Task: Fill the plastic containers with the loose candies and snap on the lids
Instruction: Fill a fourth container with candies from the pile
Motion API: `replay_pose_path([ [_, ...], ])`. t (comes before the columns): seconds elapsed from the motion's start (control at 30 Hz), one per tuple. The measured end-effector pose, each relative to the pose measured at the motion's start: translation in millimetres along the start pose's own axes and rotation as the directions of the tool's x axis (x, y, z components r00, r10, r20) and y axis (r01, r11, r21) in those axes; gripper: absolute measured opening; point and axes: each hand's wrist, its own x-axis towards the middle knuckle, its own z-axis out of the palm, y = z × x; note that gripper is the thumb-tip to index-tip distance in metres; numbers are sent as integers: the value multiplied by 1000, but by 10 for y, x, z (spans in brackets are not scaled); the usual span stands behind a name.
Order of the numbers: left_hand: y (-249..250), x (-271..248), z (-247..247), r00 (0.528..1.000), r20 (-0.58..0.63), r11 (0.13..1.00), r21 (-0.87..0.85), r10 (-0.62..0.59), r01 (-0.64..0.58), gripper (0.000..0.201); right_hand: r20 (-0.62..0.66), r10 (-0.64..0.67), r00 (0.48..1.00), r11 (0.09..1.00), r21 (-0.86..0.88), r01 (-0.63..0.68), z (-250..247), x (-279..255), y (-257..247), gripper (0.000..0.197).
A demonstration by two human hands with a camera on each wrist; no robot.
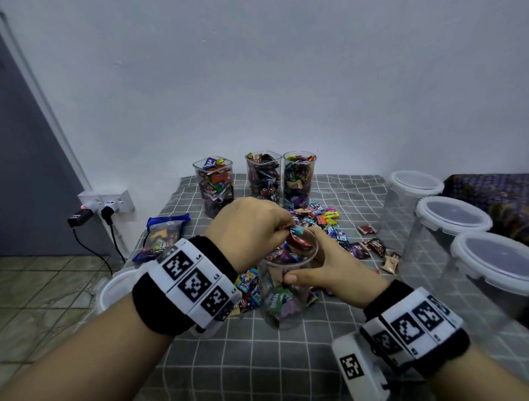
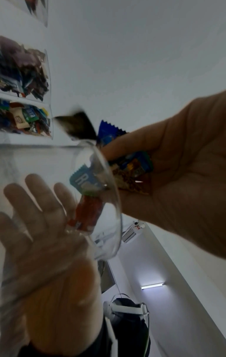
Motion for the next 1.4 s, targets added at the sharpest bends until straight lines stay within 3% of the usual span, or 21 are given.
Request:
replay_pose_path([
  [0.13,31,-25,56,999,33,999,-37,-4,5,26,-13,-4,1000,1000,8,4,1,-6,6,75],
  [0.43,33,-41,102,996,3,945,-317,-86,83,30,-19,0,1000,1000,-25,0,10,-3,17,79],
  [0.57,-7,-53,124,988,-73,892,-444,-136,90,24,-14,-6,1000,998,-57,5,-8,-24,1,71],
  [0.67,-115,-93,111,954,-152,819,-559,-259,133,15,26,4,1000,978,-210,2,-56,-39,58,81],
  [0.77,-336,-150,133,898,-174,756,-615,-405,222,19,35,10,999,910,-414,5,-125,-21,169,86],
  [0.9,-573,-213,262,843,-154,795,-455,-515,402,19,-194,-31,980,673,-729,-123,-287,67,178,72],
  [1.03,-680,-173,496,842,-15,835,-140,-539,532,27,-289,-127,949,517,-836,-185,-365,225,201,66],
  [1.17,-824,-70,774,814,210,837,49,-542,545,52,-251,-72,965,418,-886,-200,-376,415,295,78],
  [1.3,-933,-15,993,723,484,850,94,-494,518,97,-182,130,975,384,-897,-219,-312,556,418,91],
  [1.4,-932,16,1059,663,603,873,125,-445,472,115,-136,208,969,374,-904,-208,-261,620,512,90],
])
